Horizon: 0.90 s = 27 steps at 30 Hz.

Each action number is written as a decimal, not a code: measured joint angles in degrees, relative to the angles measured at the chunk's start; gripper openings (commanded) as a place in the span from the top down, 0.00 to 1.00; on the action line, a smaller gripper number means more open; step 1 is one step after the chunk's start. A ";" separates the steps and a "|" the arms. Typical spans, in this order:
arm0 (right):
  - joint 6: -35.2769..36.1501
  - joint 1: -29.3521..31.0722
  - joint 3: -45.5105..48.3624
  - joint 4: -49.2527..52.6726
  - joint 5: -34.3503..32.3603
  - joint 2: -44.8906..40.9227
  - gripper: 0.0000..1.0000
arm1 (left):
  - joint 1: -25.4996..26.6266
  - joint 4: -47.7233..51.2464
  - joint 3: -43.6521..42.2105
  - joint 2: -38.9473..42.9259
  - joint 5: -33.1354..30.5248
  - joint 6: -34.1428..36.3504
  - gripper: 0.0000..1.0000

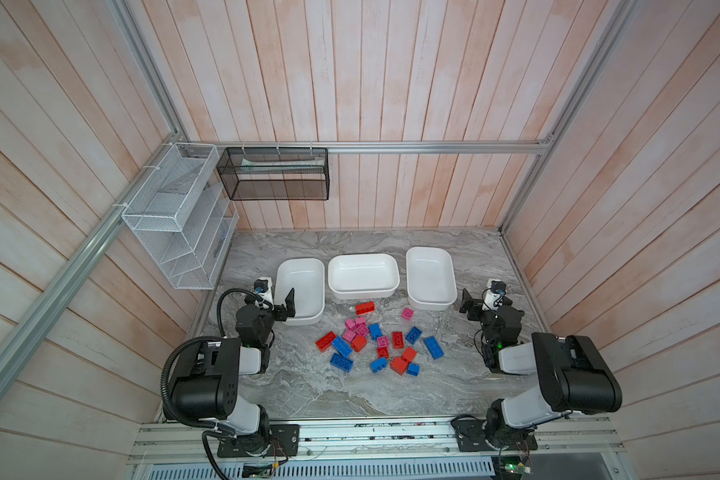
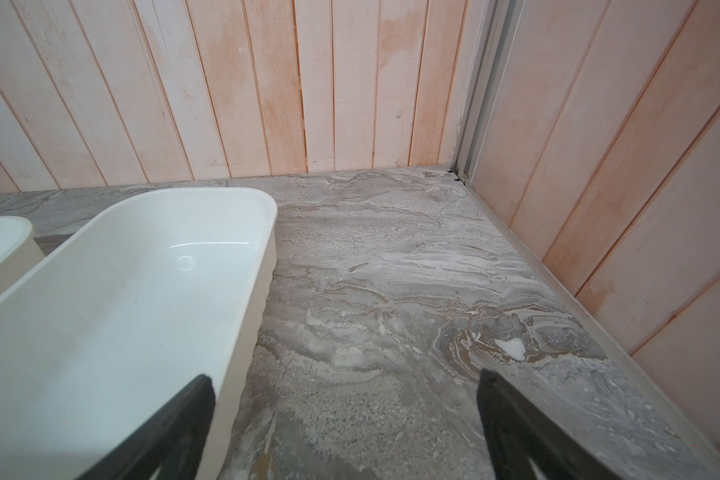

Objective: Sort the legos into containers by color
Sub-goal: 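Raise both arms from rest and move grippers over the brick pile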

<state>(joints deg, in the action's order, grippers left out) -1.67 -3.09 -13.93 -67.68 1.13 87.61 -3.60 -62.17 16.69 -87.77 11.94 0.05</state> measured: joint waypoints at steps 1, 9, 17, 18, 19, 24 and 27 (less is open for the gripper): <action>0.00 0.00 0.00 0.00 0.00 0.00 0.02 | -0.07 0.00 0.00 0.00 0.02 -0.02 0.00; -0.02 0.00 0.00 0.00 0.00 0.00 0.02 | -0.48 0.00 0.00 0.00 0.02 -0.22 0.00; 0.46 0.00 -0.37 4.44 2.29 -5.73 0.02 | -0.48 7.78 0.17 9.22 -1.75 -1.16 0.00; 0.46 0.00 -0.81 6.29 2.82 -7.98 0.02 | -0.39 9.97 0.63 12.07 -2.14 -1.42 0.00; 0.42 0.00 -1.53 8.20 3.48 -10.40 0.02 | -0.24 12.15 1.40 15.04 -2.73 -1.81 0.00; -1.14 0.66 -6.05 17.55 7.30 -20.22 0.02 | 2.73 26.71 8.72 24.94 -5.01 -4.52 0.00; -1.75 2.93 -9.75 24.46 9.31 -23.50 0.02 | 5.42 37.66 14.29 27.78 -4.81 -5.75 0.00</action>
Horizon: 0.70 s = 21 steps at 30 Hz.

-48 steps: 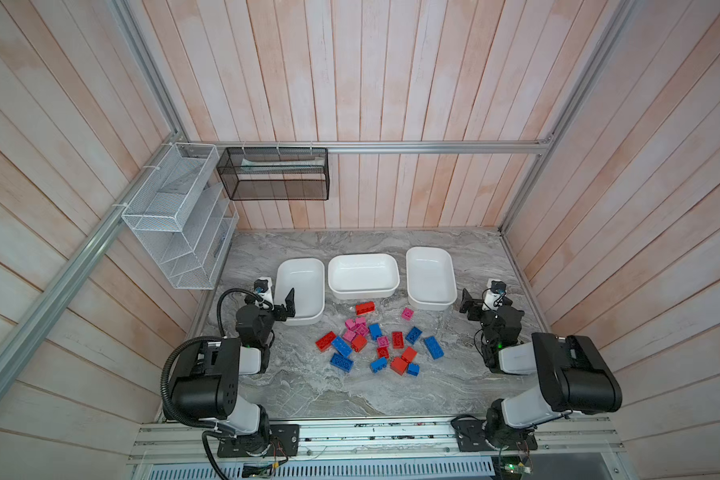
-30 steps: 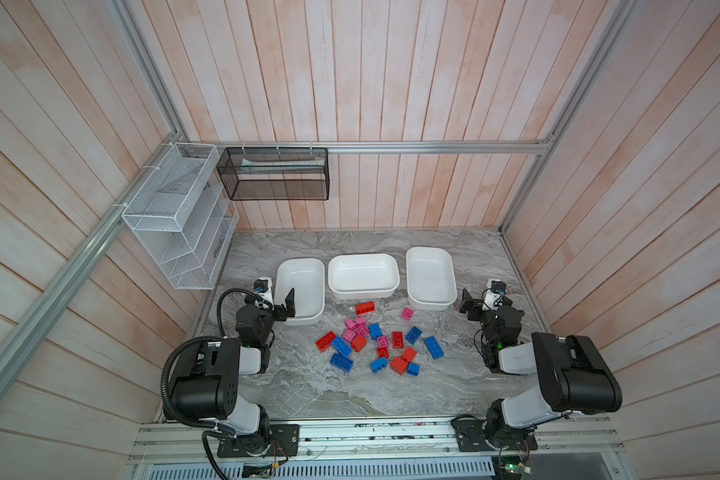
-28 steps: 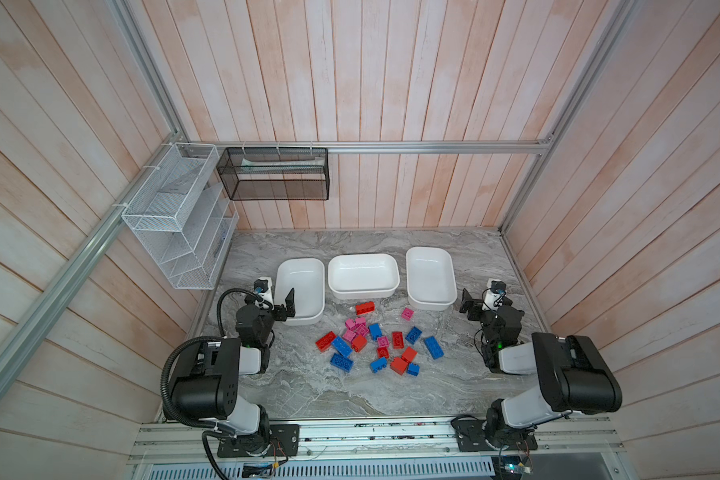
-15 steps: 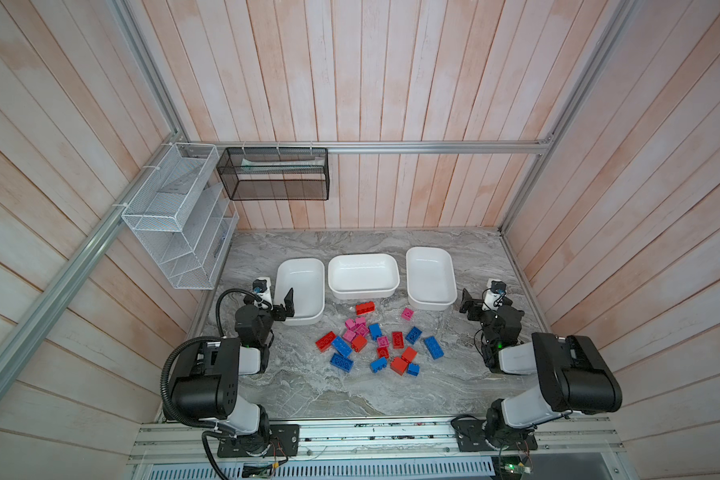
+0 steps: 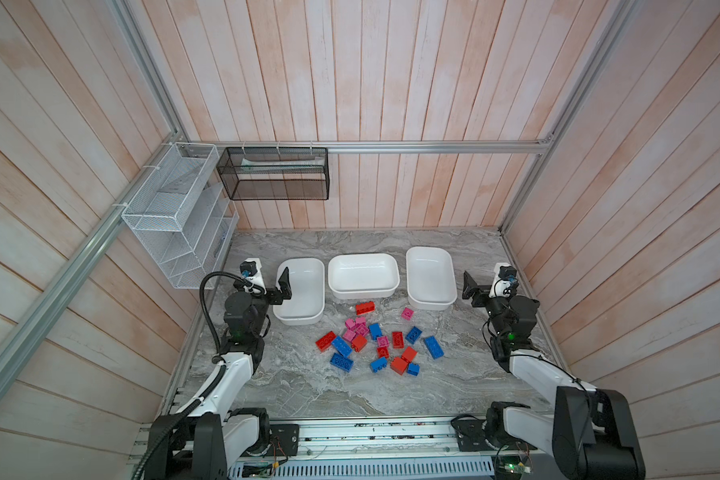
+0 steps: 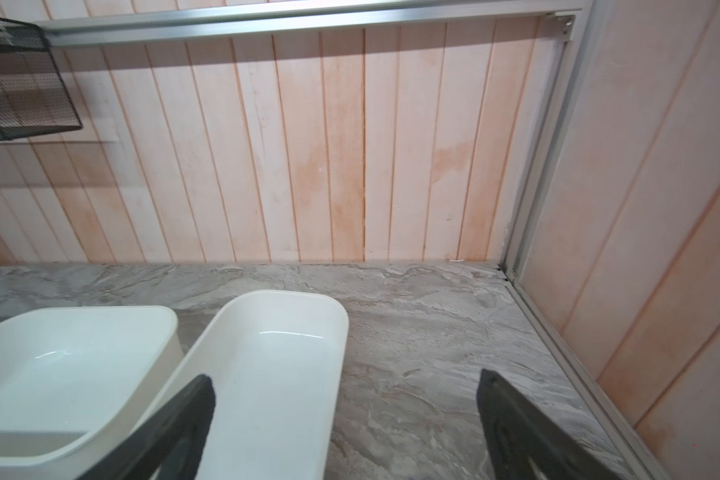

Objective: Sort the legos into containers by color
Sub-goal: 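Raise both arms from rest and move grippers over the brick pile, then lower the left gripper onto a red 2x4 brick and grasp it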

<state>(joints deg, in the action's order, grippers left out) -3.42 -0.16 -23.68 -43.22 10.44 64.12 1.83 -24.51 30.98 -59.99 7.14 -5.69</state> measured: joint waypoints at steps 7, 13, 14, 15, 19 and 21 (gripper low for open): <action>0.76 7.08 -9.97 18.03 4.83 -2.43 0.02 | 4.79 29.29 12.50 1.44 6.16 3.61 0.01; 3.61 12.59 -16.31 32.52 9.84 -2.43 0.02 | 10.36 49.46 17.62 2.27 14.62 13.81 0.06; 3.98 13.35 -16.74 34.47 10.43 -2.54 0.02 | 11.15 52.11 17.84 2.27 15.74 15.65 0.07; 4.35 13.99 -16.87 35.98 10.60 -2.69 0.02 | 11.96 54.38 17.94 2.23 16.52 17.22 0.07; 5.38 16.17 -16.85 41.75 10.73 -4.07 0.02 | 16.15 61.77 17.99 0.61 16.79 22.53 0.12; 5.57 16.61 -16.85 43.41 10.71 -4.72 0.02 | 17.68 63.58 17.86 -1.14 15.61 24.28 0.14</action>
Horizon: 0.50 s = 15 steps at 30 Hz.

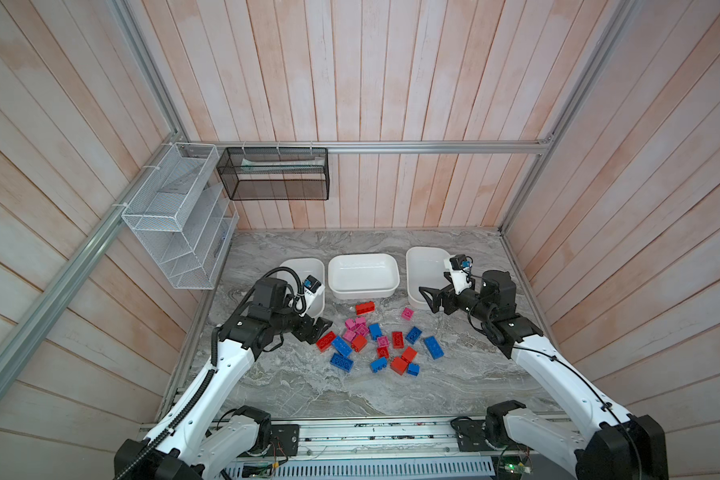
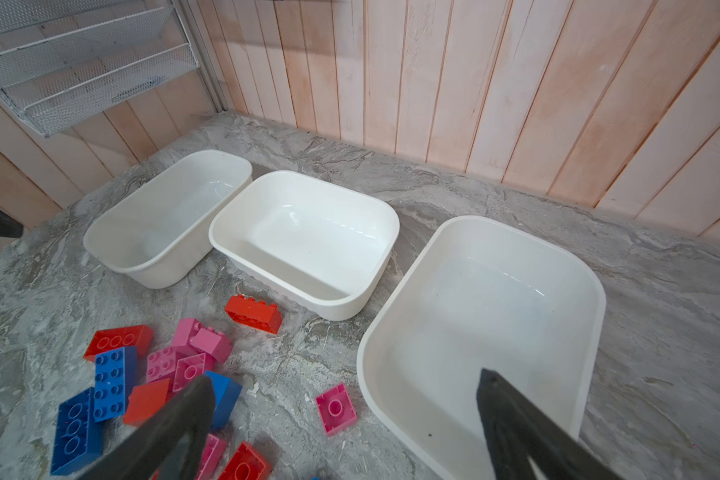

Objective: Sort the legos into containers by color
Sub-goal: 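Lower the left gripper onto a red 2x4 brick and grasp it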

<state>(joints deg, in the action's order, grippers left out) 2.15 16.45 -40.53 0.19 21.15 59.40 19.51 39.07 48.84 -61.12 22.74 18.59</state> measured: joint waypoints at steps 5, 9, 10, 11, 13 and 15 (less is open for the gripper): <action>0.00 0.85 0.57 1.81 -0.04 -1.38 0.02 | 4.13 1.75 -1.75 -5.46 -6.71 2.32 0.22; 0.00 1.16 1.31 2.62 -0.07 -1.92 0.02 | 5.62 1.88 -3.37 -7.89 -11.45 2.93 0.31; 0.02 1.16 1.46 2.82 -0.11 -1.92 0.02 | 5.90 1.68 -3.78 -8.24 -12.92 3.26 0.33; 0.00 1.16 1.64 2.97 -0.15 -1.92 0.02 | 6.19 1.49 -4.15 -8.50 -14.12 3.37 0.33; 0.02 1.16 2.12 2.93 -0.26 -1.92 0.02 | 6.91 1.01 -4.72 -9.09 -15.80 3.45 0.34; 0.02 1.16 2.51 3.13 -0.28 -1.92 0.02 | 7.74 0.39 -5.01 -10.03 -16.87 3.48 0.34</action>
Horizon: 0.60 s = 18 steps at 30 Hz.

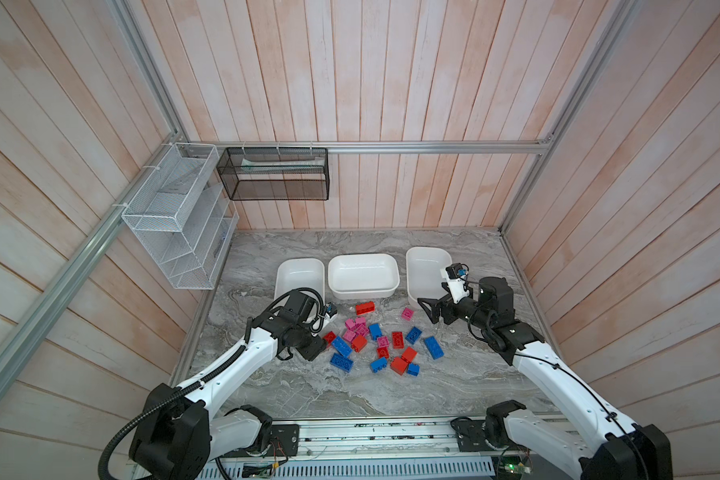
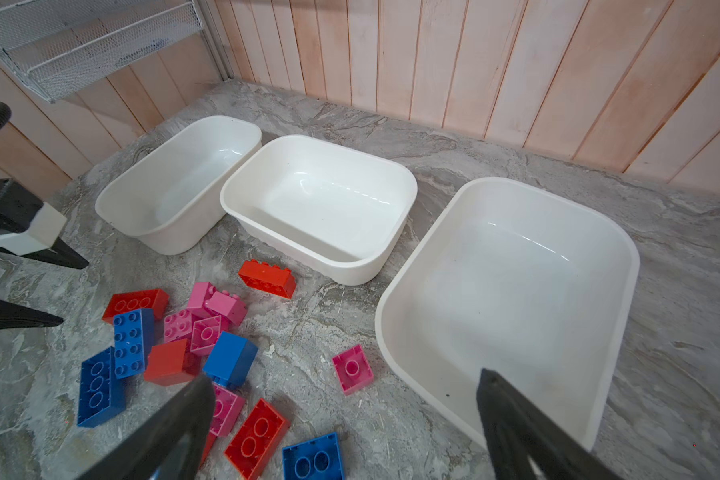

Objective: Sort the legos into containers by color
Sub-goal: 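Lower the left gripper onto a red 2x4 brick and grasp it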

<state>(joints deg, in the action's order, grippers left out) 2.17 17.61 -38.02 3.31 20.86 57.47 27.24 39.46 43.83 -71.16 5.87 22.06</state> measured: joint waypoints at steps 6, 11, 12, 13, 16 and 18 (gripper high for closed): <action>0.00 0.00 1.16 -0.07 -0.02 0.00 0.02 | 1.70 -3.04 -1.42 -3.43 -1.81 -0.04 0.38; -0.02 0.00 2.19 0.02 -0.17 -0.09 0.02 | 1.81 -5.79 -1.49 -7.19 -2.05 -0.17 0.46; -0.02 0.00 2.29 0.00 -0.24 -0.17 0.02 | 1.97 -6.12 -1.49 -8.09 -2.10 -0.35 0.47; -0.02 0.00 2.43 -0.04 -0.37 -0.33 0.02 | 2.12 -6.38 -1.49 -9.05 -2.29 -0.46 0.48; -0.04 0.00 2.67 -0.17 -0.46 -0.63 0.02 | 2.47 -7.10 -1.49 -11.04 -2.51 -0.68 0.49; -0.13 0.00 2.78 -0.28 -0.46 -0.63 0.02 | 2.56 -7.82 -1.46 -11.58 -2.47 -0.83 0.54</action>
<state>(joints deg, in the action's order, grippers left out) 2.04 17.61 -35.24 3.03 20.40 56.84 29.80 31.64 42.37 -82.74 3.40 21.23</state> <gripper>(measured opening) 0.980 0.488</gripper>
